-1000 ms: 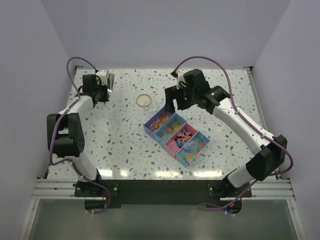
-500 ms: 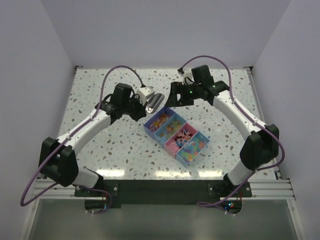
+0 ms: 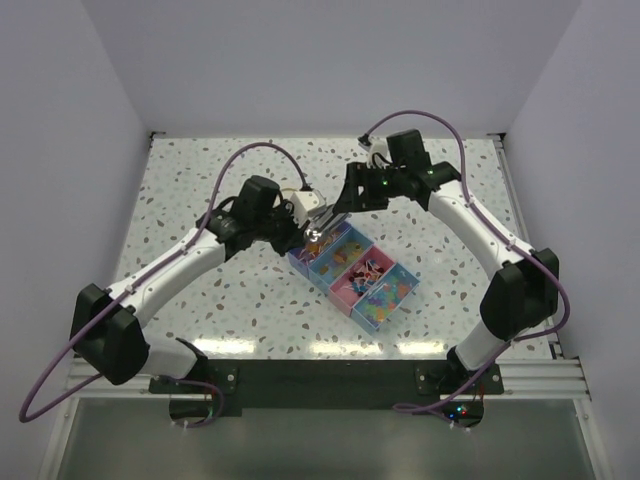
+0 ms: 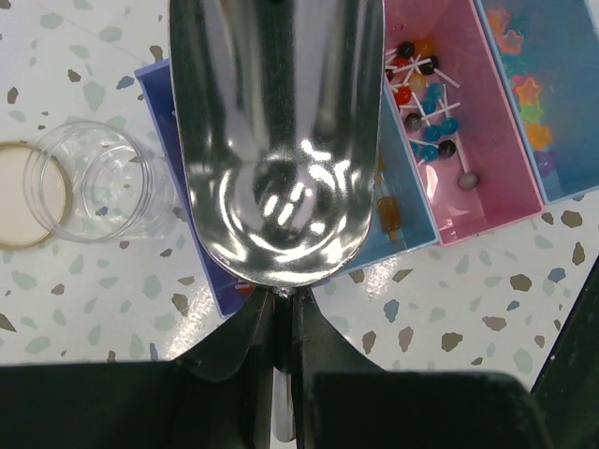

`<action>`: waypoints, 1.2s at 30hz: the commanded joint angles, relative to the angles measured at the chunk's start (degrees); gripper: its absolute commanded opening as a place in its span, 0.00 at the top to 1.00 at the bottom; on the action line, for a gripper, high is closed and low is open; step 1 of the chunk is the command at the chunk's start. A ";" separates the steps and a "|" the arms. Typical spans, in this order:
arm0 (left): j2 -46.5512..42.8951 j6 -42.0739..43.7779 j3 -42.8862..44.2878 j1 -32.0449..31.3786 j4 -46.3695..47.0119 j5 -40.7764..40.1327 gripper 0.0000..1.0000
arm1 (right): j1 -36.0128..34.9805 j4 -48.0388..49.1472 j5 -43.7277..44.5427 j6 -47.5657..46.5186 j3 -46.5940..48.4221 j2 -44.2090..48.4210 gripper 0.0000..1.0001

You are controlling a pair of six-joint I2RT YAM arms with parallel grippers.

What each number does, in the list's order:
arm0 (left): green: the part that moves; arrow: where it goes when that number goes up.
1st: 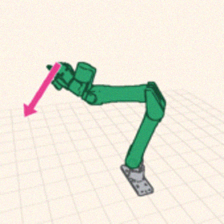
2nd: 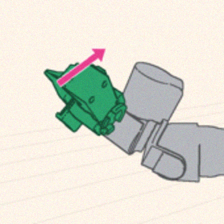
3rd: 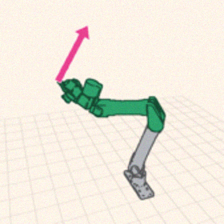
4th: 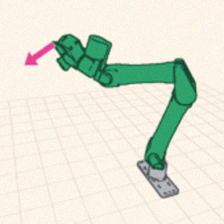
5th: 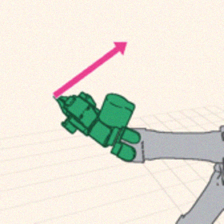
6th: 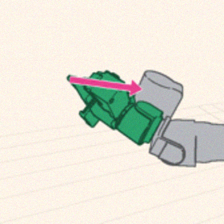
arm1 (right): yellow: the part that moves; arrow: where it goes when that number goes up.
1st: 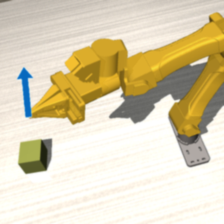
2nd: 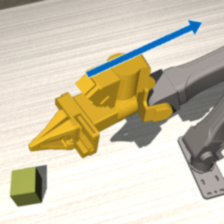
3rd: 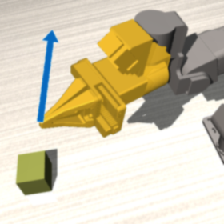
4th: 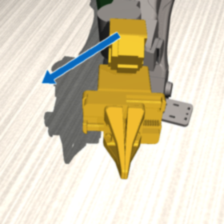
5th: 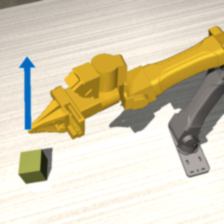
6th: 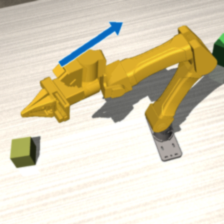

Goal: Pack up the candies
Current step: Scoop the fake candies from the storage box.

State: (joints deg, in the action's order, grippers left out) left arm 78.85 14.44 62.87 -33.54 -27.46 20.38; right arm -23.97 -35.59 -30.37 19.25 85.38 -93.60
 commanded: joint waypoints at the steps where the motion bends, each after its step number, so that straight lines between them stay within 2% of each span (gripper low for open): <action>1: -2.38 2.17 -0.21 -0.74 1.54 0.71 1.00 | 0.24 1.84 -4.60 0.00 -1.36 0.09 0.39; 4: -2.65 2.70 -0.56 -0.83 1.62 0.71 1.00 | 0.24 1.32 -7.15 0.18 -1.62 -0.79 0.46; 11: -4.05 3.40 -2.05 -1.18 4.25 1.50 1.00 | 0.32 4.22 -14.01 2.11 -4.17 -1.14 0.72; 15: -5.54 4.02 -4.15 -1.09 7.24 1.15 0.98 | 1.20 5.53 -15.06 3.78 -5.14 -0.88 1.00; 16: -5.98 4.28 -4.68 -1.09 7.77 0.80 0.91 | 1.64 7.62 -16.72 5.96 -6.36 -0.71 1.00; 17: -6.86 4.46 -5.21 -1.18 9.25 0.80 0.76 | 2.69 9.12 -17.61 7.37 -7.24 -0.18 1.00; 19: -8.70 4.63 -7.32 -1.09 11.11 0.54 0.64 | 3.75 14.46 -21.02 11.75 -10.13 0.35 1.00; 20: -9.41 4.72 -8.19 -1.18 13.29 0.45 0.54 | 4.36 15.89 -21.83 12.91 -10.85 0.44 1.00; 21: -10.11 4.72 -9.68 -1.09 14.36 0.27 0.51 | 4.98 16.69 -22.36 13.71 -11.37 0.53 1.00; 23: -11.87 4.81 -10.92 -0.92 16.99 0.53 0.34 | 5.42 16.26 -23.06 14.15 -11.56 0.35 1.00; 25: -13.54 4.90 -12.33 -0.83 18.49 1.41 0.27 | 5.68 15.21 -23.68 14.41 -11.56 -0.17 1.00; 30: -15.30 3.94 -16.28 2.42 23.59 6.94 0.28 | 6.21 16.34 -25.18 16.17 -13.13 -0.18 1.00; 34: -15.31 -0.71 -18.22 9.00 28.58 16.77 0.32 | 6.21 16.87 -24.91 16.35 -13.93 0.26 1.00; 36: -15.13 -0.99 -18.31 9.46 29.75 17.15 0.33 | 6.21 17.22 -24.74 16.61 -14.10 0.26 1.00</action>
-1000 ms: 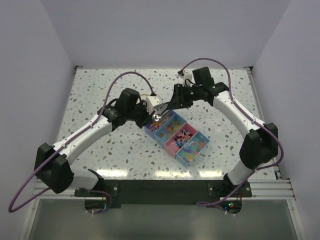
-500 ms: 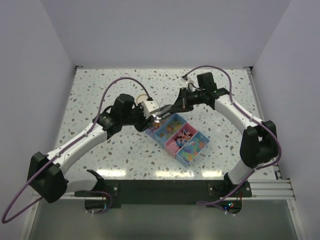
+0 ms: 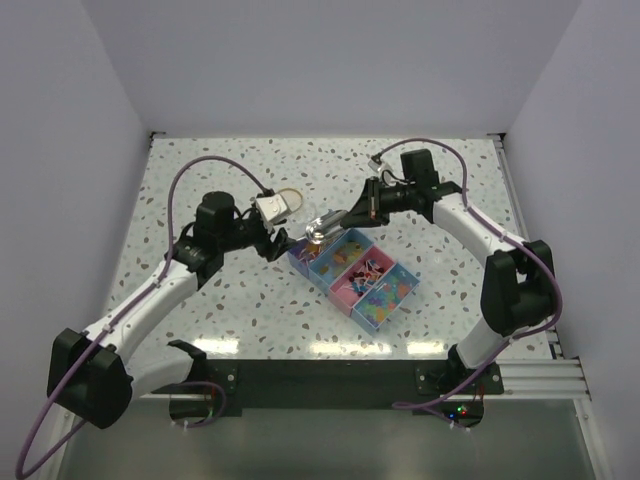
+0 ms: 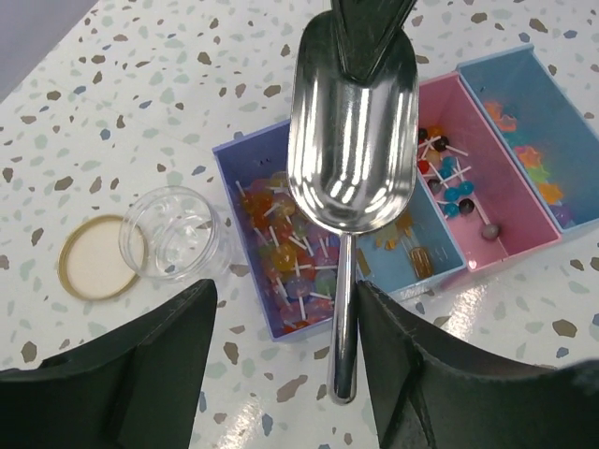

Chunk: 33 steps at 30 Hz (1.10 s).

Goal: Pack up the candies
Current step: Scoop the fake candies from the storage box.

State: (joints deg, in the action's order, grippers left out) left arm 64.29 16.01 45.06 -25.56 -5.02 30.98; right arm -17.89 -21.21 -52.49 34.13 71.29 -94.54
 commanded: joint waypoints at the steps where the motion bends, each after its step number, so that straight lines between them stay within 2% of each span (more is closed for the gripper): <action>1: -0.14 -2.65 -0.50 1.48 7.48 6.72 0.34 | 0.22 3.80 -2.70 2.43 -0.53 1.29 1.00; 9: 1.89 -3.53 -0.50 1.48 8.27 8.39 0.36 | 0.14 6.88 -2.88 4.81 -1.50 1.47 1.00; 15: 3.91 -3.88 -0.15 1.48 8.97 9.45 0.47 | 0.05 8.46 -2.97 6.30 -2.20 1.64 1.00; 16: 4.17 -4.06 -0.15 1.48 9.32 9.62 0.53 | 0.14 8.82 -2.97 6.65 -2.47 1.82 1.00; 19: 4.44 -4.41 -0.32 1.48 10.02 9.62 0.60 | 0.14 9.35 -2.97 7.00 -3.08 1.99 1.00; 26: 4.44 -5.37 -1.20 1.48 11.43 9.62 0.73 | 0.14 13.73 -3.23 10.34 -5.36 2.43 1.00; 28: 4.44 -5.46 -1.46 1.48 11.43 9.80 0.73 | 0.14 14.87 -3.41 11.39 -5.98 2.52 1.00; 30: 4.44 -5.55 -1.81 1.48 11.43 9.89 0.67 | 0.14 15.85 -3.50 12.10 -6.51 2.78 1.00; 33: 4.61 -5.20 -2.17 1.48 10.91 9.89 0.65 | 0.14 15.76 -3.50 11.93 -6.51 2.78 1.00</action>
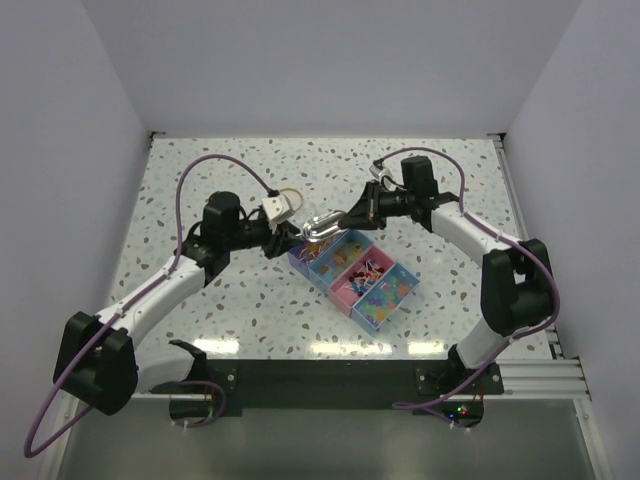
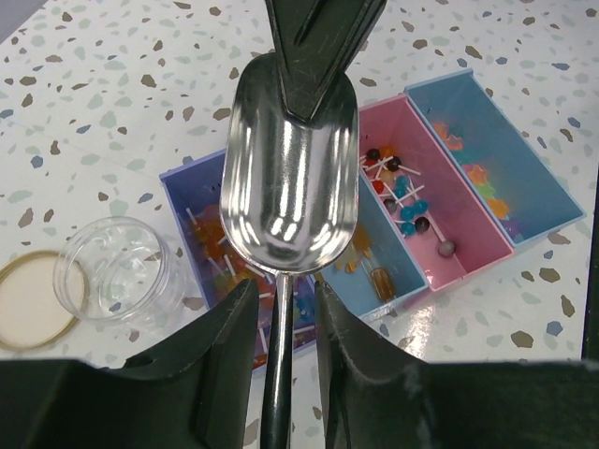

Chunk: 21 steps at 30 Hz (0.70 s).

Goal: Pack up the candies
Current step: Scoop the fake candies from the storage box.

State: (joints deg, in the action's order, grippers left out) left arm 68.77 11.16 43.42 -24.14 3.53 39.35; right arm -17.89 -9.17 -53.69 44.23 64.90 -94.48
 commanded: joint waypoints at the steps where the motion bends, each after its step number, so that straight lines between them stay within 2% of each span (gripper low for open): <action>1: 0.05 -0.09 -0.53 0.06 1.75 1.25 0.64 | 0.14 3.72 -2.29 1.91 -0.22 2.72 1.00; 5: 0.04 0.53 -0.62 0.06 0.69 0.81 0.65 | 0.14 3.72 -2.38 1.83 -0.30 2.89 1.00; 8: -0.13 0.27 -0.88 0.06 1.04 0.72 0.69 | 0.05 3.63 -2.38 1.74 -0.39 3.07 1.00; 12: -0.39 -0.26 -1.23 0.06 1.65 0.90 0.83 | 0.05 3.72 -2.21 1.65 -0.74 3.25 1.00; 17: -1.18 -0.26 -2.11 0.06 1.39 0.90 0.84 | 0.22 4.42 -2.29 2.18 -1.36 3.33 1.00; 21: -1.71 0.00 -2.55 0.06 0.87 0.81 0.82 | 0.22 5.04 -2.29 2.70 -1.45 3.42 1.00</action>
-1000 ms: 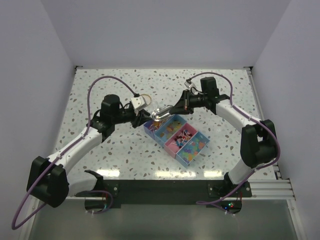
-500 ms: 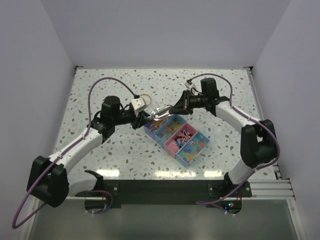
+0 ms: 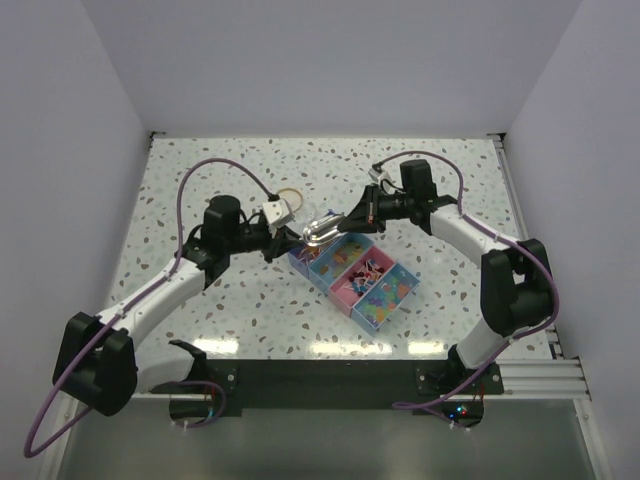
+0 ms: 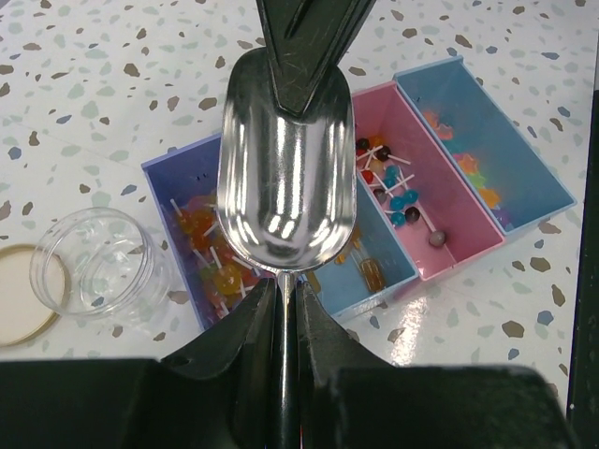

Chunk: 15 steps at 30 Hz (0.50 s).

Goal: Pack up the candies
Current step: Scoop the fake candies from the storage box.

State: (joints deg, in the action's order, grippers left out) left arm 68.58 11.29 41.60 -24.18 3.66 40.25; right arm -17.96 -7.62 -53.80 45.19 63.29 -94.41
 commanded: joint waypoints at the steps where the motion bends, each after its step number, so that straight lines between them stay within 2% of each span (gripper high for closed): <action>1: -1.43 -0.21 -0.82 0.10 0.56 -0.17 0.82 | 0.29 3.57 -2.27 1.74 0.26 3.27 1.00; 5: -1.87 -0.30 -1.35 0.19 0.47 -0.79 0.83 | 0.29 3.66 -2.19 1.83 0.26 3.53 1.00; 8: -2.57 -1.70 -1.97 0.10 1.78 -1.93 0.88 | 0.29 4.10 -2.01 2.01 0.08 3.62 1.00; 12: -3.71 -3.64 -2.84 0.28 4.86 -2.89 1.00 | 0.29 5.33 -1.83 2.80 -0.97 3.88 1.00; 15: -4.33 -5.22 -3.46 0.63 6.44 -3.86 1.00 | 0.29 6.91 -1.40 3.94 -2.29 4.32 1.00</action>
State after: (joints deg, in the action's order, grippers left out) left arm 66.00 9.13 39.07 -24.18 6.46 39.40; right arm -18.33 -5.04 -54.11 46.54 61.80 -93.43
